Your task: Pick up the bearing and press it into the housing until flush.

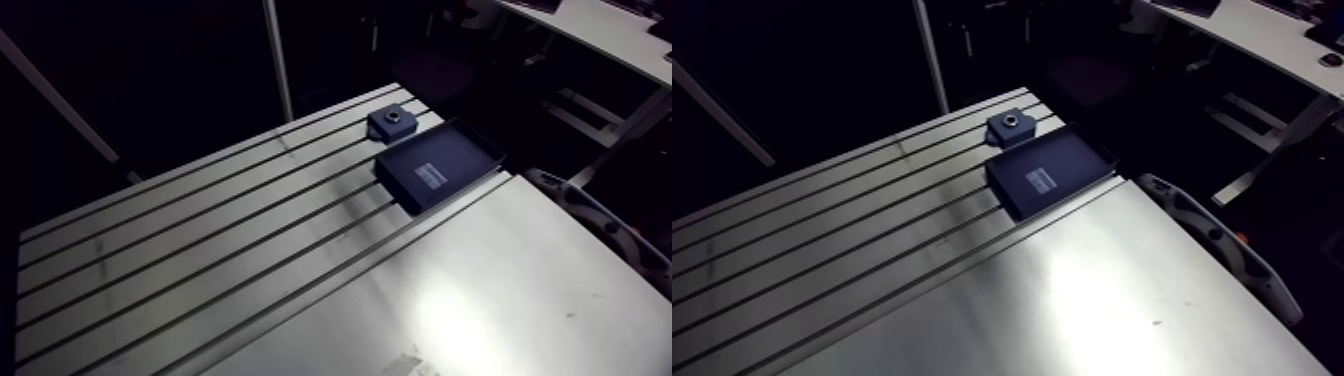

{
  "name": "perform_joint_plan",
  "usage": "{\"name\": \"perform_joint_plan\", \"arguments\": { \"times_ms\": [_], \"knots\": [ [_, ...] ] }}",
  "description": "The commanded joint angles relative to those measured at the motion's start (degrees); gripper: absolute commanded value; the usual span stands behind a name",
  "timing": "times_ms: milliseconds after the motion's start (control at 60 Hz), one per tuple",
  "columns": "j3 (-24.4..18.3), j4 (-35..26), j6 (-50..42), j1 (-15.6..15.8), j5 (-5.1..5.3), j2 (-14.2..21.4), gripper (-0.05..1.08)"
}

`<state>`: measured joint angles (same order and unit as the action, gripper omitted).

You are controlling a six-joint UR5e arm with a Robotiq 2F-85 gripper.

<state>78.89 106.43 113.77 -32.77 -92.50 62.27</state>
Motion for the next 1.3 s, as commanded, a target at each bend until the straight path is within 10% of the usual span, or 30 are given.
{"name": "perform_joint_plan", "arguments": {
  "times_ms": [17, 183, 283, 417, 1300],
  "knots": [
    [-1.74, -1.0, -0.26, -0.11, -0.68, -0.7, 0.01],
    [-2.47, -1.18, 0.06, -0.11, -1.15, -1.37, 0.03],
    [-2.55, -0.49, 1.17, -0.27, -1.1, -2.76, 0.87],
    [-1.6, 0.98, 5.74, -0.28, -1.06, -3.48, 1.07],
    [4.38, 11.64, 9.41, -1.26, -0.8, -8.69, 1.08]
  ]
}}
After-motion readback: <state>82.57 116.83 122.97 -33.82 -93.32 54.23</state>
